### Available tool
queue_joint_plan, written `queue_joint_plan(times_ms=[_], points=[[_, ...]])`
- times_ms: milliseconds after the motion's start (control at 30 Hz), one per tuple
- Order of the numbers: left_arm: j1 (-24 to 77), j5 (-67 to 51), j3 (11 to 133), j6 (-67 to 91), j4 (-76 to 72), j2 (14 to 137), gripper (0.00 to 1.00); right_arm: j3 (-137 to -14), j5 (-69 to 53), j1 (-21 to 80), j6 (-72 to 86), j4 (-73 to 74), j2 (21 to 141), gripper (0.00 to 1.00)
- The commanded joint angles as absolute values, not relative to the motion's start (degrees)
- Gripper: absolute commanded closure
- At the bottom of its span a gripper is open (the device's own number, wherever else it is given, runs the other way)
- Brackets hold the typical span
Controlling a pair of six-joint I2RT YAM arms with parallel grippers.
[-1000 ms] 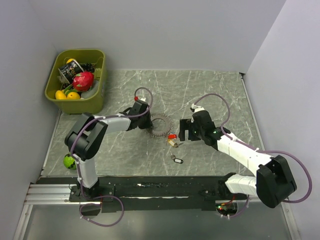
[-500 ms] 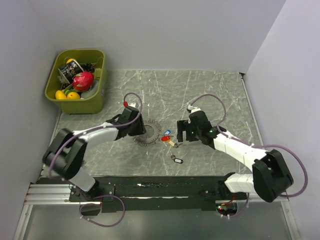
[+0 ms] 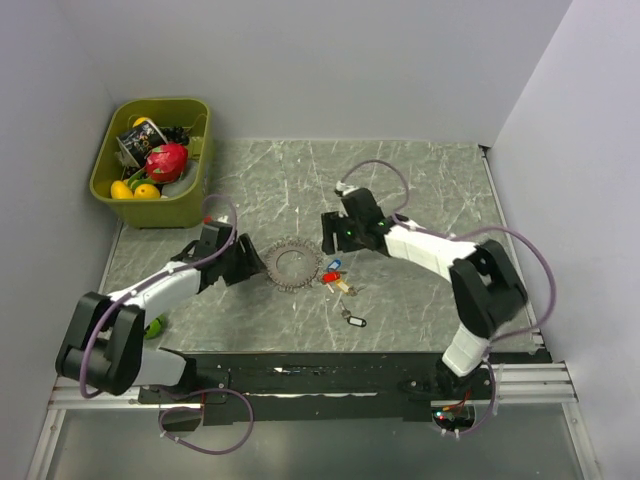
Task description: Put the keys on the keyring
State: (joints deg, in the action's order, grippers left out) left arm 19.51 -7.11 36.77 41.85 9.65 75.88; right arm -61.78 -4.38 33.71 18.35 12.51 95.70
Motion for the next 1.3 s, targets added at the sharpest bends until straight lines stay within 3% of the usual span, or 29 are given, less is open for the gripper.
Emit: queue_joint_plan(times_ms=[0, 233, 400, 567, 900, 1167, 1267], points=[[17.49, -16.77, 34.81, 44.65, 4.14, 79.71, 0.38, -69.95, -6.42, 34.98, 17.49, 13.53, 102.73, 0.27], [17.49, -20.56, 36.82, 45.53, -3.51, 90.07, 0.46, -73.74, -8.17, 35.42, 18.02, 16.17, 109.51, 0.47], [17.49, -18.55, 41.04, 44.04, -2.9, 94.65, 0.58, -70.5, -10.98, 35.68, 18.28, 16.0, 109.25, 0.58], [17.58, -16.08, 46.84, 42.54, -0.62, 98.26, 0.61, -63.99, -15.02, 35.68, 19.16, 14.15, 105.82, 0.69], [19.68, -20.13, 59.59, 36.74, 4.83, 104.51, 0.56, -58.18, -26.54, 36.91, 25.57, 6.5, 100.55, 0.67], [20.13, -8.54, 54.15, 35.6, 8.87, 90.72, 0.39, -58.27, -20.93, 36.83, 24.18, 8.52, 91.85, 0.58], [20.13, -7.12, 51.6, 36.03, 10.46, 85.88, 0.37, -58.71, -17.41, 36.83, 22.86, 9.84, 90.09, 0.51]])
